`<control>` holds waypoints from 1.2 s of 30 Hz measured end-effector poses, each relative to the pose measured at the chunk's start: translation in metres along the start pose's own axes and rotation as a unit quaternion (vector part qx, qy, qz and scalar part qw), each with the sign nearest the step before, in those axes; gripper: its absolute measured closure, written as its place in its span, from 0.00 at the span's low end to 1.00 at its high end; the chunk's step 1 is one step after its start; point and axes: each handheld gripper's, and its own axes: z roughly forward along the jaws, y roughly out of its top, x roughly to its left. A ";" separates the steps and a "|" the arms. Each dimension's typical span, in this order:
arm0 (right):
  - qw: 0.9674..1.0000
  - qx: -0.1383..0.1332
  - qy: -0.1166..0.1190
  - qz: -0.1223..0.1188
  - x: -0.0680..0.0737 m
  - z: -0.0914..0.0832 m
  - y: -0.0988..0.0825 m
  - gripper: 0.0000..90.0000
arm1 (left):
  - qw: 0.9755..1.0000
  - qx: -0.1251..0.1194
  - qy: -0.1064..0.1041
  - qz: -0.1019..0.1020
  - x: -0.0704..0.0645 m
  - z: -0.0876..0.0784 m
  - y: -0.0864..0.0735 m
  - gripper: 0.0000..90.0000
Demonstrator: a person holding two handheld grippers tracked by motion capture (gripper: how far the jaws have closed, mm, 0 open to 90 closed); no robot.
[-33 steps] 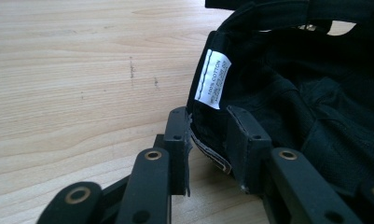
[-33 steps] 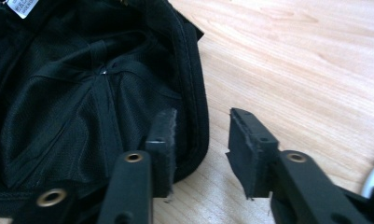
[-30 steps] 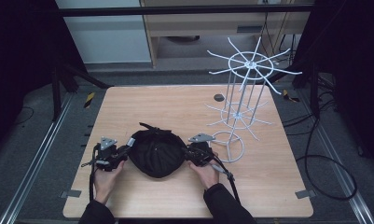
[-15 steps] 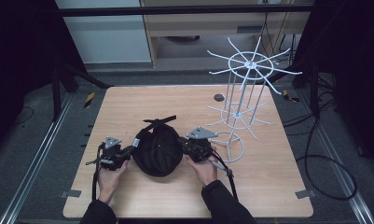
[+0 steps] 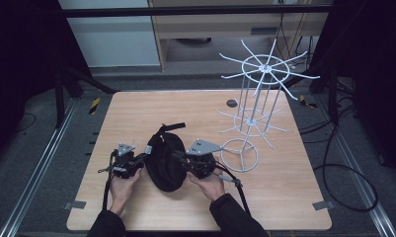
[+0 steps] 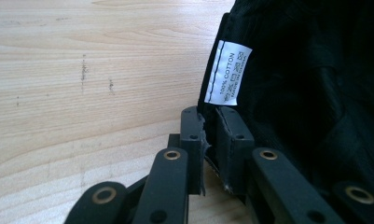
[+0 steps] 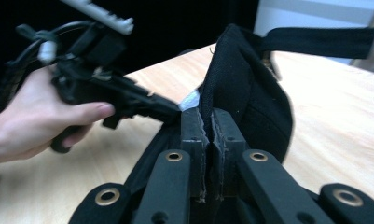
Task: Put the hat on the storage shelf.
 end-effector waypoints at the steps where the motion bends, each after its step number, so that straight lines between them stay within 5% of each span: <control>1: 1.000 0.003 0.001 -0.005 0.002 0.001 -0.001 0.95 | 1.000 -0.002 0.000 -0.001 -0.001 0.001 0.000 0.90; 16: 0.999 0.001 -0.051 0.014 -0.007 -0.010 0.004 0.95 | 0.999 -0.016 -0.028 -0.009 0.003 -0.012 0.003 0.76; 24: 0.997 -0.013 -0.077 -0.006 -0.013 -0.020 0.021 0.95 | 0.998 -0.018 -0.051 -0.012 0.001 -0.012 0.006 0.86; 28: 0.997 -0.016 -0.064 -0.035 -0.008 -0.021 0.031 0.95 | 0.999 -0.019 -0.040 -0.002 -0.004 -0.009 0.008 0.89; 36: 0.998 0.004 0.011 -0.067 0.014 -0.006 0.019 0.95 | 0.999 -0.019 -0.031 -0.015 0.000 -0.003 0.005 0.90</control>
